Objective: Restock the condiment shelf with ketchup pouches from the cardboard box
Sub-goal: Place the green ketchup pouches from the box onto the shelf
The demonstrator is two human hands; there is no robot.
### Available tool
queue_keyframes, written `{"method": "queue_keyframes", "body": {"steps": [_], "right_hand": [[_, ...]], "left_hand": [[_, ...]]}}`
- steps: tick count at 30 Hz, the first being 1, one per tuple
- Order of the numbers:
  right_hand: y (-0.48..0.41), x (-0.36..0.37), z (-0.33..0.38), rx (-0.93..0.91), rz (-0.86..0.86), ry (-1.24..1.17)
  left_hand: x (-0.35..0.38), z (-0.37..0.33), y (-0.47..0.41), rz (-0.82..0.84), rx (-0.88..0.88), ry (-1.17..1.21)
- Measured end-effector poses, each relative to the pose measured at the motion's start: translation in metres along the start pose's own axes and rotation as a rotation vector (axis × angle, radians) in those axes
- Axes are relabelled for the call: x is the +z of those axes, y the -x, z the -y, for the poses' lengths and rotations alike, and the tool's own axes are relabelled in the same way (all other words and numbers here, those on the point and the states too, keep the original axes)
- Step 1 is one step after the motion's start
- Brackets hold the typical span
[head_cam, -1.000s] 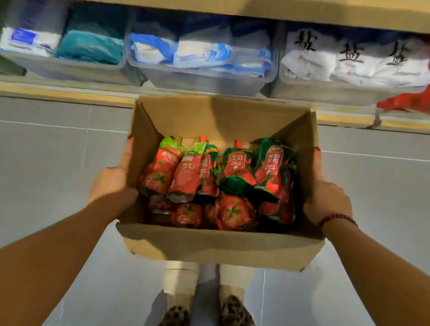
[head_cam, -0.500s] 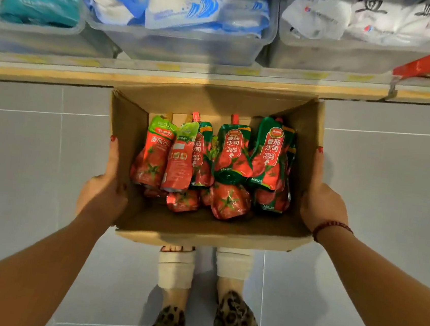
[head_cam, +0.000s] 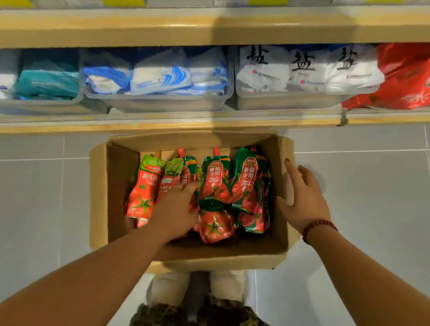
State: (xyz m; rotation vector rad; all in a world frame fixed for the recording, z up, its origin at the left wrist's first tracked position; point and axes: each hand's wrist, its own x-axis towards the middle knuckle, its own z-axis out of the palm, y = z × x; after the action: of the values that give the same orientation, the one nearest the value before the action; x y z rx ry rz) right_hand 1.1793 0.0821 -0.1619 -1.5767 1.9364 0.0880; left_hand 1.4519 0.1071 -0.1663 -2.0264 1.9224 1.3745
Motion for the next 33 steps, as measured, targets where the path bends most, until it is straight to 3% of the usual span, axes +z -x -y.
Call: {"method": "queue_keyframes", "body": {"steps": [7,10,14,17,24,29,33], "right_hand": [[-0.031,0.043,-0.021,-0.075,-0.093,-0.093],[-0.041,0.059,-0.018,-0.128,-0.222,-0.133],[-0.043,0.071,-0.024,-0.195,-0.389,-0.107],[-0.043,0.069,-0.027,-0.242,-0.35,-0.15],[-0.043,0.067,-0.023,-0.326,-0.343,-0.159],[-0.041,0.066,-0.017,-0.278,-0.33,-0.141],[-0.042,0.067,-0.014,-0.233,-0.336,-0.14]], "left_hand": [[0.061,-0.006,-0.088,0.122,0.112,0.051],[0.073,0.002,-0.118,0.148,0.105,0.123],[0.08,0.011,-0.144,0.186,0.227,0.127],[0.082,0.014,-0.154,0.182,0.368,0.058],[0.085,0.013,-0.166,0.26,0.411,-0.085],[0.091,-0.004,-0.147,0.39,0.382,0.131],[0.099,-0.011,-0.14,0.306,0.324,0.26]]}}
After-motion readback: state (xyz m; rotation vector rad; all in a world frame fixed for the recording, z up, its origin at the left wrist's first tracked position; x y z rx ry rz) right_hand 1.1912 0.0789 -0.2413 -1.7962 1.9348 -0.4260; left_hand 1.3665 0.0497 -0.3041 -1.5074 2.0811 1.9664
